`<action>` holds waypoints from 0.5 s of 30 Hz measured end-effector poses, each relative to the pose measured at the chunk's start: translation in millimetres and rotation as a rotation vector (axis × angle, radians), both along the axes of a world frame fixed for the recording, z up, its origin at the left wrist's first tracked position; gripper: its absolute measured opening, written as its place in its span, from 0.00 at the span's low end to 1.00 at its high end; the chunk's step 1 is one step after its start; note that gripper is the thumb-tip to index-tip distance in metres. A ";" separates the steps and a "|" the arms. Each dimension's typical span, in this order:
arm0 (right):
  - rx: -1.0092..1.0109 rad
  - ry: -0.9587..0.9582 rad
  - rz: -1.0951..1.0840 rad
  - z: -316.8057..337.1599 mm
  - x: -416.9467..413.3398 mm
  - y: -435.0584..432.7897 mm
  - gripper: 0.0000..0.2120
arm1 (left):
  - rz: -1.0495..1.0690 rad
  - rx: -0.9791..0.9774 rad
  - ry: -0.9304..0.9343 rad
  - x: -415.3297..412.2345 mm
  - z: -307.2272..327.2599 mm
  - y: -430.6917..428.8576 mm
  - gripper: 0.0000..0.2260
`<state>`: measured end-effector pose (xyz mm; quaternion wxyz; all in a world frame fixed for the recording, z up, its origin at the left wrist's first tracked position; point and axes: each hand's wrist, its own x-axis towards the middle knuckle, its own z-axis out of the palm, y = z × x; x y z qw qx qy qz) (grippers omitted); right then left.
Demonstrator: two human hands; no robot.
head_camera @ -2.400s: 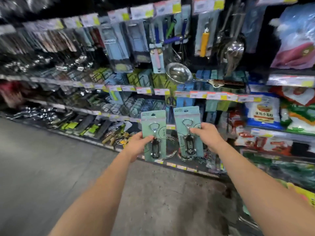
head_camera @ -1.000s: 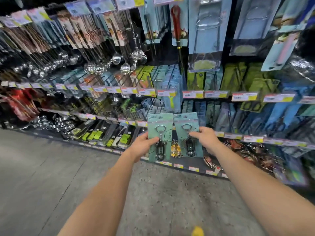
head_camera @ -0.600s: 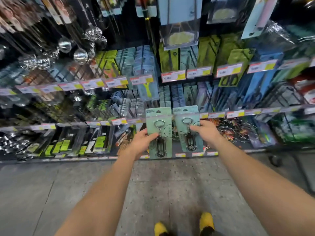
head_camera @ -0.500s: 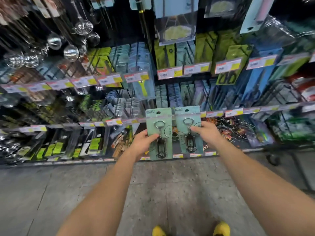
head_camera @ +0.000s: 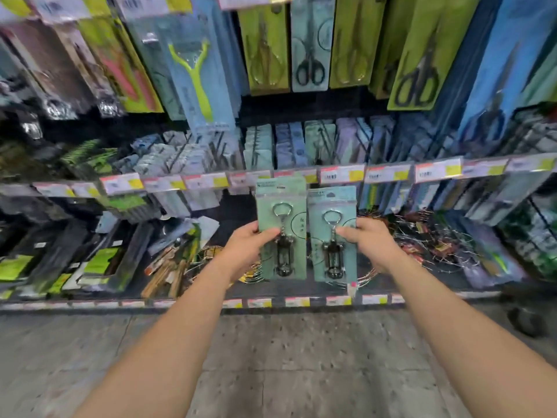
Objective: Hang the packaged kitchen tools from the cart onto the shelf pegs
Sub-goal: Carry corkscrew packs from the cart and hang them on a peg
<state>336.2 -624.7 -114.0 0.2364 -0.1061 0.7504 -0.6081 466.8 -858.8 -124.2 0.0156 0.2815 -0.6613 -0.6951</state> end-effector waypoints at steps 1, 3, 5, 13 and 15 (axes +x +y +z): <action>-0.022 0.023 -0.004 -16.2 -5.6 -1.0 0.07 | -0.007 0.006 0.021 -6.0 -18.7 0.7 0.11; -0.053 0.071 -0.040 -43.2 -19.1 -4.7 0.12 | -0.019 -0.007 0.052 -13.8 -51.3 0.5 0.10; -0.060 0.121 -0.043 -68.4 -36.0 -7.4 0.11 | -0.019 -0.051 0.079 -20.7 -78.2 -2.4 0.09; -0.153 0.266 -0.030 -98.8 -79.0 -23.7 0.16 | 0.009 -0.232 0.191 -38.7 -125.4 -21.7 0.09; -0.177 0.292 -0.024 -96.4 -87.8 -27.1 0.18 | 0.015 -0.255 0.219 -43.2 -126.8 -22.8 0.09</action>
